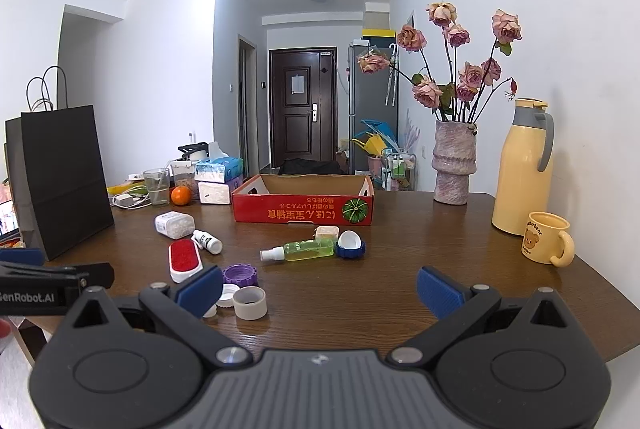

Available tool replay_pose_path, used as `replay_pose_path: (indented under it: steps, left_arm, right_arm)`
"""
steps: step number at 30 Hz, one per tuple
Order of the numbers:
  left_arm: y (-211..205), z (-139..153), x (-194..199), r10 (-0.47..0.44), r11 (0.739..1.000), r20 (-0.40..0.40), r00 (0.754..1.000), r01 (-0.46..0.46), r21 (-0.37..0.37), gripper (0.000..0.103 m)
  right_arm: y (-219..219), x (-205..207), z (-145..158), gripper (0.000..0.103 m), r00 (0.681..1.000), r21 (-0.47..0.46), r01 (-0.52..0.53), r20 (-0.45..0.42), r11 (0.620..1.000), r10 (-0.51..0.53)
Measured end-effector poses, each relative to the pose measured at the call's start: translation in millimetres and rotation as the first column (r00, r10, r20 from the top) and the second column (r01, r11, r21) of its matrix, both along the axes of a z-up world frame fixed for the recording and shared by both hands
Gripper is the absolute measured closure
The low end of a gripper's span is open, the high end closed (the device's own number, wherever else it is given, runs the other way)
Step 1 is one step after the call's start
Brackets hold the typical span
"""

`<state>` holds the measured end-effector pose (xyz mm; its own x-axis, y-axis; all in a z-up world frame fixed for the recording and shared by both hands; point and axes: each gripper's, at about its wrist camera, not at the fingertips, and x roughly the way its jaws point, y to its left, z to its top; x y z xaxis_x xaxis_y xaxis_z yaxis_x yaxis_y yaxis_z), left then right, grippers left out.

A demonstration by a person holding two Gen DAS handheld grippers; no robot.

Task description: Organize rigid objects

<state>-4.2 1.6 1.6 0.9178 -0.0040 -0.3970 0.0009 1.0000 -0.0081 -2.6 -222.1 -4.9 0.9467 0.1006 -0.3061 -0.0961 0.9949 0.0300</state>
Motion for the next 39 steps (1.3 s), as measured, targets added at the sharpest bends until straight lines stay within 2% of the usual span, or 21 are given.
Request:
replay_pose_path:
  steps: [8, 15, 28, 39]
  left_arm:
    - [9.4, 3.9, 5.1, 0.011, 1.0, -0.003, 1.0, -0.011, -0.006, 0.0]
    - [15.7, -4.6, 28.8, 0.026, 1.0, -0.041, 0.999, -0.027, -0.016, 0.0]
    - [26.8, -25.0, 77.3, 0.041, 0.999, -0.127, 0.991, -0.045, -0.028, 0.0]
    - [39.7, -49.1, 122.9, 0.066, 0.997, -0.216, 0.974, -0.073, -0.028, 0.0]
  right_arm:
    - [3.4, 5.4, 0.3, 0.0, 1.0, -0.005, -0.013, -0.008, 1.0, 0.013]
    - [11.0, 24.2, -5.8, 0.0, 0.998, -0.016, -0.035, -0.048, 0.999, 0.034]
    - [25.2, 73.8, -21.6, 0.0, 0.988, -0.029, -0.074, -0.136, 0.997, 0.069]
    - [40.6, 125.8, -44.9, 0.0, 0.966, -0.028, -0.126, -0.23, 0.992, 0.117]
